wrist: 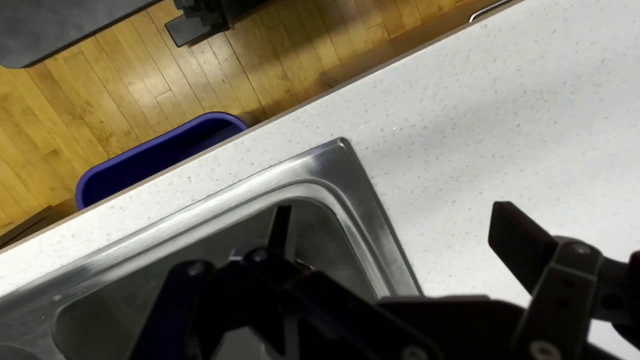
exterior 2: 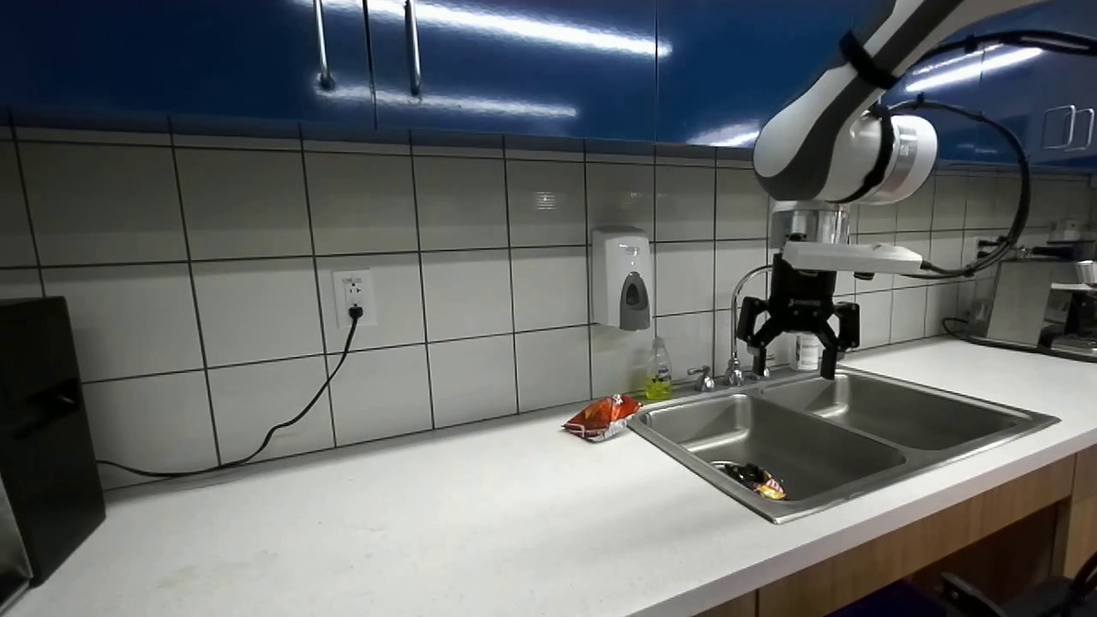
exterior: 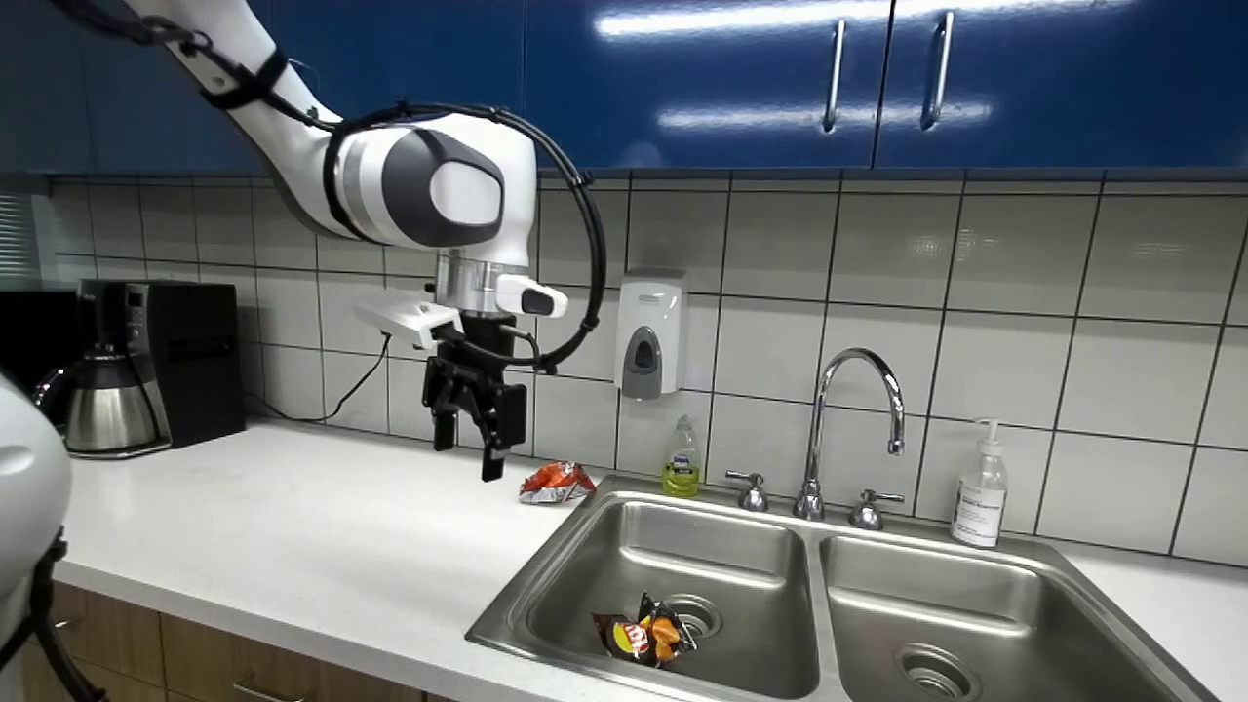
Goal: Remove the packet from the sink
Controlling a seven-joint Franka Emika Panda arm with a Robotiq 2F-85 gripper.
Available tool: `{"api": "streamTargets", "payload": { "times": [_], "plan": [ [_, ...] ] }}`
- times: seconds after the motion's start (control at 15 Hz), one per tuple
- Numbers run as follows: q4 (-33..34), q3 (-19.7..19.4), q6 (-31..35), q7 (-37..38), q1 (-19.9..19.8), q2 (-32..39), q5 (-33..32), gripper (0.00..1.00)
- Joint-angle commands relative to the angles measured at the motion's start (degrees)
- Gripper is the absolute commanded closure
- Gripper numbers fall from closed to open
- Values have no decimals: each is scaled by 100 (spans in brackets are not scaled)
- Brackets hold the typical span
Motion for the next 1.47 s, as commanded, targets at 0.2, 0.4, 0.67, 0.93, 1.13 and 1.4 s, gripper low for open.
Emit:
{"api": "streamTargets", "payload": {
  "times": [0.2,0.4,0.67,0.93,1.13,1.4],
  "plan": [
    [751,-427,704,-20,-323,1422,-136,0],
    [1223,-622,896,-45,-362,2056,-104,0],
    [1937,-799,1077,-80,-380,2967,-39,0],
    [2622,-815,1202,-53,-378,3849,9,0],
    [3075,-777,1318,-42,-399,4472,104,0],
    [3532,-698,1497,29,-394,5199,263,0]
  ]
}}
